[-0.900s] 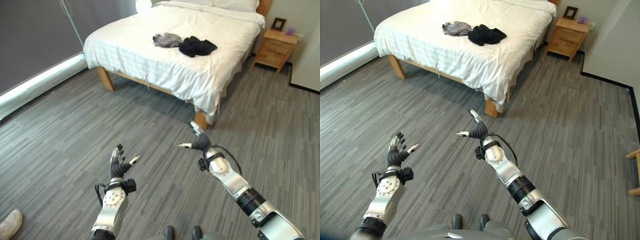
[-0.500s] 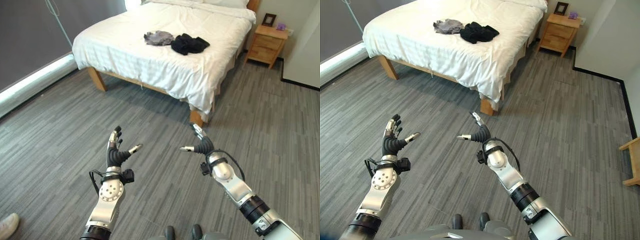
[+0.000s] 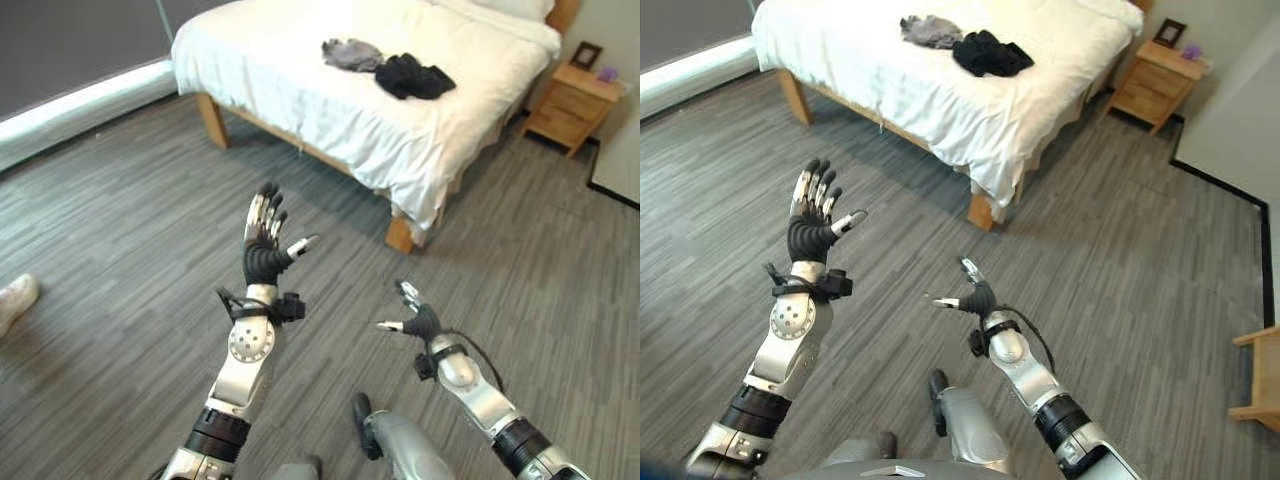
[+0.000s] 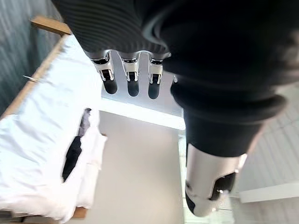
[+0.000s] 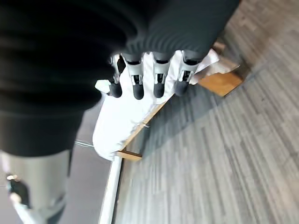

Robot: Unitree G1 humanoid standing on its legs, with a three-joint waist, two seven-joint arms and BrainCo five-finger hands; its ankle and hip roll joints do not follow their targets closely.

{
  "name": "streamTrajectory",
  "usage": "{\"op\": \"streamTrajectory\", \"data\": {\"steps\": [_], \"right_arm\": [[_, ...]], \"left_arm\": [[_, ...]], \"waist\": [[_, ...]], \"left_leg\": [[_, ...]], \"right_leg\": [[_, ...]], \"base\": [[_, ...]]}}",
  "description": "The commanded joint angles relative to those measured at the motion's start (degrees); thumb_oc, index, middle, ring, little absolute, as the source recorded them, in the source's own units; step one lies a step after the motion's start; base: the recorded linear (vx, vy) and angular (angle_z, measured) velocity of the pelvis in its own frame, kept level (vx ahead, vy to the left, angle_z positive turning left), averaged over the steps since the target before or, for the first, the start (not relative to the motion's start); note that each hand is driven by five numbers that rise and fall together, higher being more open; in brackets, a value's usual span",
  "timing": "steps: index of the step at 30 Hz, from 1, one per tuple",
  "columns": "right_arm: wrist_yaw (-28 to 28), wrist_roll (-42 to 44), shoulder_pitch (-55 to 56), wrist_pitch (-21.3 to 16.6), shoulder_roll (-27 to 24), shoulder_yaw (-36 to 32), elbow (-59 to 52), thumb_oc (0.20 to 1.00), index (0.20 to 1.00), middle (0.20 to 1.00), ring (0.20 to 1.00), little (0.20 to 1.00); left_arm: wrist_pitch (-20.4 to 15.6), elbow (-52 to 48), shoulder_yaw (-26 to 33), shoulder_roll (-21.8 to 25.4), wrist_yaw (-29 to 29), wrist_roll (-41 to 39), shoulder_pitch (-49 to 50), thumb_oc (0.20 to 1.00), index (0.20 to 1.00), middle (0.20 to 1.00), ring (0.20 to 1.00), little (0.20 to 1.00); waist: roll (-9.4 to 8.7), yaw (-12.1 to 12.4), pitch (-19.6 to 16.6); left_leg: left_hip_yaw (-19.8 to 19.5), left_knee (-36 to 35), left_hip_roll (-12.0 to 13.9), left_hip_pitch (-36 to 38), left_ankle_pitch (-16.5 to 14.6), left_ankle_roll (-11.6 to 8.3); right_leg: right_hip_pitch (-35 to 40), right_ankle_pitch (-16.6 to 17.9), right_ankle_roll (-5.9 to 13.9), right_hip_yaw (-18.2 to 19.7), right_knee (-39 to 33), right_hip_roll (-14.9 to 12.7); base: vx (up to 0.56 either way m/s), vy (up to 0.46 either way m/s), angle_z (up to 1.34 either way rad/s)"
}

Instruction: Pick up bed clothes into laundry basket.

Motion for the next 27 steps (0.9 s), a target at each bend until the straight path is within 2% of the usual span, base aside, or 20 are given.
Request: {"op": "streamTrajectory", "data": {"steps": [1, 2, 3, 4, 5, 6, 7, 9, 10, 11, 12, 13, 16, 17, 20, 22, 23, 25, 26, 27], "right_arm": [[-1.7, 1.8, -3.4, -3.0, 1.5, 0.6, 0.6, 1.000, 1.000, 1.000, 1.000, 1.000], [-2.3, 1.7, -3.7, -2.8, 1.0, 0.2, 1.0, 1.000, 1.000, 1.000, 1.000, 1.000], [-2.3, 1.7, -3.8, -2.8, 1.0, 0.1, 1.1, 1.000, 1.000, 1.000, 1.000, 1.000], [-2.4, 1.5, -4.1, -2.7, 0.8, 0.0, 0.8, 1.000, 1.000, 1.000, 1.000, 1.000], [-2.6, 1.1, -4.4, -2.7, 0.7, -0.2, 0.9, 1.000, 1.000, 1.000, 1.000, 1.000], [-2.8, 0.7, -4.8, -2.4, 0.4, -0.9, 1.2, 1.000, 1.000, 1.000, 1.000, 1.000], [-2.8, 0.7, -4.8, -2.3, 0.3, -0.9, 1.2, 1.000, 1.000, 1.000, 1.000, 1.000], [-2.6, 0.3, -4.4, -2.2, 0.1, -1.2, 1.1, 1.000, 1.000, 1.000, 1.000, 1.000], [-2.2, 0.0, -4.2, -2.2, -0.2, -1.4, 1.1, 1.000, 1.000, 1.000, 1.000, 1.000], [-1.8, -0.1, -3.7, -2.2, -0.5, -1.4, 1.2, 1.000, 1.000, 1.000, 1.000, 1.000], [-1.7, -0.1, -3.7, -2.2, -0.6, -1.5, 1.3, 1.000, 1.000, 1.000, 1.000, 1.000], [-1.7, -0.1, -3.6, -2.2, -0.6, -1.5, 1.4, 1.000, 1.000, 1.000, 1.000, 1.000], [-1.4, -1.1, -3.9, -2.0, -0.3, -1.0, 2.3, 1.000, 1.000, 1.000, 1.000, 1.000], [-1.6, -2.2, -3.9, -1.5, 0.2, -0.7, 2.5, 1.000, 1.000, 1.000, 1.000, 1.000], [-1.7, -2.9, -3.5, -2.0, 1.5, -0.6, 2.7, 1.000, 1.000, 1.000, 1.000, 1.000], [-1.6, -2.9, -3.5, -2.1, 2.6, 0.0, 2.5, 1.000, 1.000, 1.000, 1.000, 1.000], [-1.1, -3.0, -4.6, -2.3, 3.1, 0.7, 1.9, 1.000, 1.000, 1.000, 1.000, 1.000], [-1.1, -3.1, -4.8, -2.4, 3.3, 0.8, 1.3, 1.000, 1.000, 1.000, 1.000, 1.000], [-1.3, -4.4, -5.8, -2.6, 3.5, 0.7, -0.5, 1.000, 1.000, 1.000, 1.000, 1.000], [-1.2, -4.4, -5.8, -2.6, 3.5, 0.8, -0.6, 1.000, 1.000, 1.000, 1.000, 1.000]], "left_arm": [[-3.5, -0.8, 0.7, 1.3, 0.5, -2.9, -1.4, 1.000, 1.000, 1.000, 1.000, 1.000], [-3.7, -2.0, 1.4, 1.9, -0.6, -3.2, -1.3, 1.000, 1.000, 1.000, 1.000, 1.000], [-3.7, -2.0, 1.4, 2.0, -0.6, -3.3, -1.3, 1.000, 1.000, 1.000, 1.000, 1.000], [-3.4, -3.1, 1.5, 2.2, -1.3, -2.7, -1.0, 1.000, 1.000, 1.000, 1.000, 1.000], [-3.1, -3.4, 1.2, 2.0, -1.4, -2.4, -0.7, 1.000, 1.000, 1.000, 1.000, 1.000], [-2.7, -3.1, 1.4, 1.5, -1.6, -2.4, 0.0, 1.000, 1.000, 1.000, 1.000, 1.000], [-2.7, -3.1, 1.4, 1.5, -1.6, -2.4, 0.0, 1.000, 1.000, 1.000, 1.000, 1.000], [-2.5, -3.0, 2.4, 1.3, -1.6, -2.2, 0.6, 1.000, 1.000, 1.000, 1.000, 1.000], [-2.9, -3.1, 3.2, 1.5, -1.6, -2.2, 0.9, 1.000, 1.000, 1.000, 1.000, 1.000], [-3.0, -3.2, 4.0, 1.3, -1.4, -2.4, 1.5, 1.000, 1.000, 1.000, 1.000, 1.000], [-3.0, -2.9, 4.3, 1.3, -1.3, -2.5, 1.9, 1.000, 1.000, 1.000, 1.000, 1.000], [-3.0, -2.9, 4.3, 1.3, -1.4, -2.5, 2.0, 1.000, 1.000, 1.000, 1.000, 1.000], [-2.3, 0.8, 4.5, 0.9, -0.1, -1.4, 3.2, 1.000, 1.000, 1.000, 1.000, 1.000], [-2.2, 1.5, 5.2, 1.3, 0.6, -1.1, 4.1, 1.000, 1.000, 1.000, 1.000, 1.000], [-1.9, 1.1, 6.3, 2.7, 1.2, -0.4, 4.2, 1.000, 1.000, 1.000, 1.000, 1.000], [-1.1, 0.9, 6.2, 4.1, 1.9, 0.6, 3.7, 1.000, 1.000, 1.000, 1.000, 1.000], [-1.0, 0.6, 6.4, 6.4, 1.6, 0.7, 3.1, 1.000, 1.000, 1.000, 1.000, 1.000], [-0.9, 0.2, 6.7, 7.1, 1.3, 0.8, 3.3, 1.000, 1.000, 1.000, 1.000, 1.000], [-0.5, -0.8, 6.6, 8.2, 0.4, 1.7, 4.2, 1.000, 1.000, 1.000, 1.000, 1.000], [-0.4, -0.8, 6.7, 8.2, 0.4, 1.7, 4.3, 1.000, 1.000, 1.000, 1.000, 1.000]], "waist": [[-0.50, 0.1, -1.6], [-1.15, 1.9, -0.4], [-1.00, 2.1, -0.1], [-2.46, 3.6, 0.9], [-2.63, 5.1, 1.9], [-3.67, 6.9, 2.9], [-3.41, 7.5, 3.1], [-2.96, 8.9, 3.2], [-2.11, 9.6, 3.0], [-0.56, 11.0, 2.8], [-0.18, 11.9, 2.9], [-0.36, 12.0, 2.9], [0.22, 13.9, 2.4], [0.57, 14.0, 1.4], [0.32, 13.4, 0.1], [-0.43, 13.1, 0.0], [0.58, 12.2, 1.7], [1.08, 11.8, 1.9], [1.63, 11.2, 2.2], [1.59, 11.0, 2.2]], "left_leg": [[-1.4, 14.5, 3.3, 6.4, 12.6, -5.55], [-0.4, 22.4, 2.1, 2.2, 13.5, -4.67], [-0.2, 23.5, 2.1, 1.8, 13.0, -4.60], [0.8, 28.1, 0.3, -2.2, 12.3, -3.99], [2.5, 31.8, -0.5, -6.1, 9.5, -3.19], [5.3, 29.1, -2.0, -11.2, 6.6, -2.92], [5.7, 29.5, -1.7, -11.0, 6.1, -2.82], [6.9, 20.6, -3.7, -13.9, 4.9, -2.41], [7.5, 13.5, -3.5, -13.9, 5.0, -2.33], [8.1, 0.8, -1.9, -14.4, 9.5, -2.57], [8.8, -4.1, -1.1, -15.5, 11.6, -2.85], [8.9, -5.0, -1.3, -14.9, 11.9, -2.80], [10.5, -11.2, 1.0, -15.7, 14.8, -3.08], [9.7, -12.8, 1.2, -13.3, 16.9, -2.83], [9.8, -14.4, 0.8, -9.8, 16.9, -2.27], [10.0, -14.4, 0.9, -7.7, 16.5, -2.13], [9.6, -14.4, 2.7, -5.7, 16.1, -1.99], [9.5, -14.4, 3.6, -5.1, 15.4, -2.00], [9.8, -14.4, 5.1, -3.7, 14.2, -2.10], [9.7, -14.4, 5.1, -3.6, 14.0, -2.13]], "right_leg": [[8.3, 11.8, -1.27, -0.9, -19.2, -0.2], [10.7, 11.0, -2.57, -0.4, -19.8, -0.8], [10.9, 11.0, -2.50, -0.2, -19.9, -0.6], [12.9, 10.6, -3.02, 0.5, -20.5, -1.9], [14.7, 10.4, -2.95, 1.8, -21.2, -2.0], [17.1, 9.4, -2.40, 3.1, -22.1, -3.5], [17.3, 9.3, -2.35, 3.5, -22.1, -3.2], [18.9, 8.1, -1.72, 5.5, -23.0, -2.8], [20.0, 7.1, -1.24, 6.3, -23.4, -2.3], [21.8, 5.1, -1.08, 7.3, -23.5, -1.8], [23.2, 3.9, -1.00, 7.5, -23.5, -2.0], [23.3, 3.7, -0.99, 7.5, -23.5, -2.3], [26.8, 1.4, -0.51, 8.1, -23.5, -4.0], [27.5, 1.4, -0.16, 8.1, -23.5, -5.2], [26.9, 2.0, 1.05, 7.0, -19.7, -6.2], [24.1, 8.1, 3.60, 6.8, -9.9, -6.9], [18.3, 14.0, 5.44, 6.4, 1.3, -5.6], [16.2, 12.8, 5.18, 5.1, 4.2, -5.6], [12.9, 11.4, 4.47, 1.7, 4.3, -7.1], [13.0, 11.2, 4.42, 1.5, 4.5, -7.1]], "base": [[0.52, -0.116, 0.46], [0.23, -0.061, 0.18], [0.20, -0.109, -0.24], [0.19, -0.060, -1.01], [0.42, -0.056, -1.15], [0.32, 0.026, -1.14], [0.33, 0.054, -0.52], [0.33, 0.131, -0.61], [0.55, 0.294, -0.56], [0.52, 0.312, -0.37], [0.41, 0.239, -0.39], [0.29, 0.188, -0.30], [0.37, 0.280, -0.31], [0.36, 0.307, -0.51], [0.27, 0.254, -0.24], [0.23, 0.229, -0.13], [0.25, 0.246, -0.23], [0.19, 0.158, -0.10], [0.17, 0.069, 0.12], [0.26, 0.102, 0.05]]}}
